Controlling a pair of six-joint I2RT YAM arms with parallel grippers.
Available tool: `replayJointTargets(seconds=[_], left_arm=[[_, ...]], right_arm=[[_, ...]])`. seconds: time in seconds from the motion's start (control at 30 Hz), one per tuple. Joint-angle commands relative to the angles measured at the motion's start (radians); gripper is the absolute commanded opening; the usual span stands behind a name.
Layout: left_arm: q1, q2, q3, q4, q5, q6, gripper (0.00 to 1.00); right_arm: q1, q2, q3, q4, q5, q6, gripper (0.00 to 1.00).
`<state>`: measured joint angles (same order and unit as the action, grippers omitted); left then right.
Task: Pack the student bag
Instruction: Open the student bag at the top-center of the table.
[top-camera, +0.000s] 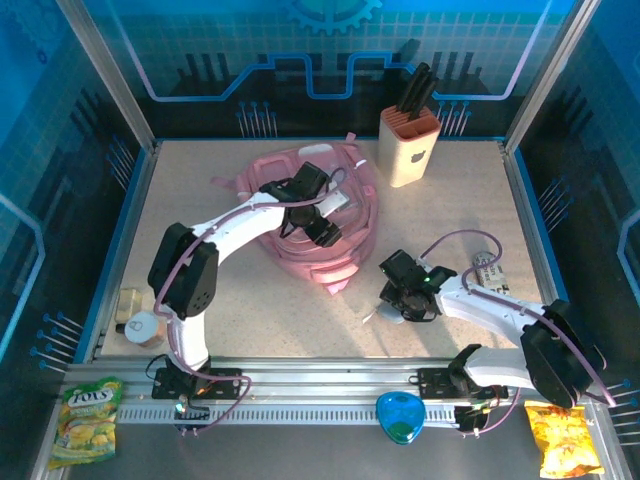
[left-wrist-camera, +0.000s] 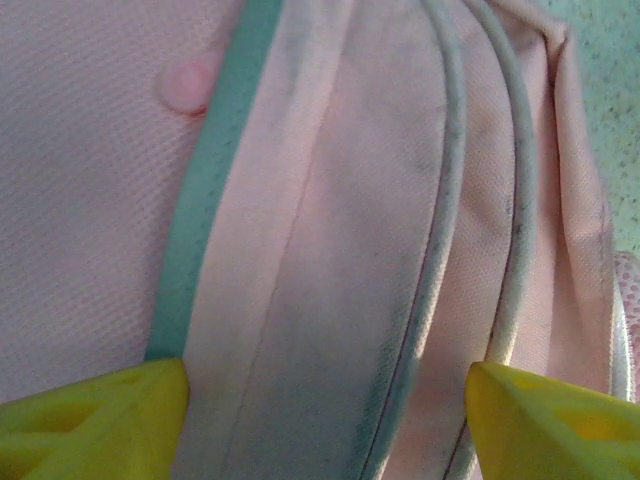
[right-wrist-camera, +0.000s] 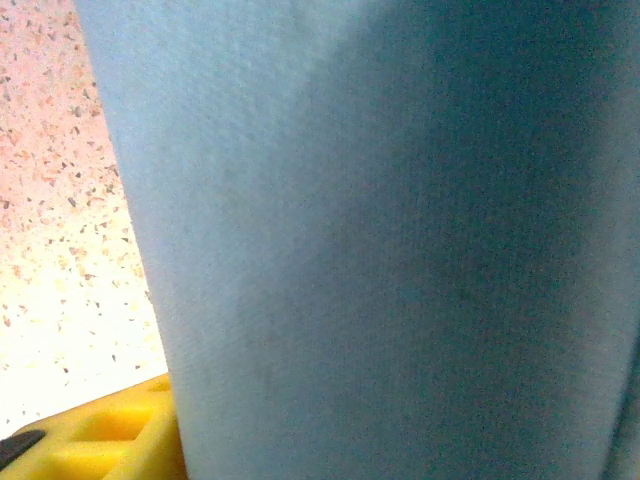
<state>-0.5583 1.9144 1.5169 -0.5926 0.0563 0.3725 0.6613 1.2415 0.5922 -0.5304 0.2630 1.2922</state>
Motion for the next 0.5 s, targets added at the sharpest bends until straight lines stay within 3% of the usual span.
replayJointTargets(seconds=[0.0,0.33,0.47], left_arm=[[-0.014,0.038,0.058,-0.095,-0.056,0.073,0.73],[-0.027,0.08,0.109,-0.079,-0.182,0.07,0.57],[-0.028,0.076,0.141,-0.12,-0.174,0.086,0.34]], right_arm=[[-0.012,-0.019,-0.02,0.025,0.011,-0.024,0.56],[-0.025,-0.057,-0.043,0.05,0.014,-0.03,0.55],[-0.029,-0.078,-0.051,0.056,0.017,-0.035,0.54]])
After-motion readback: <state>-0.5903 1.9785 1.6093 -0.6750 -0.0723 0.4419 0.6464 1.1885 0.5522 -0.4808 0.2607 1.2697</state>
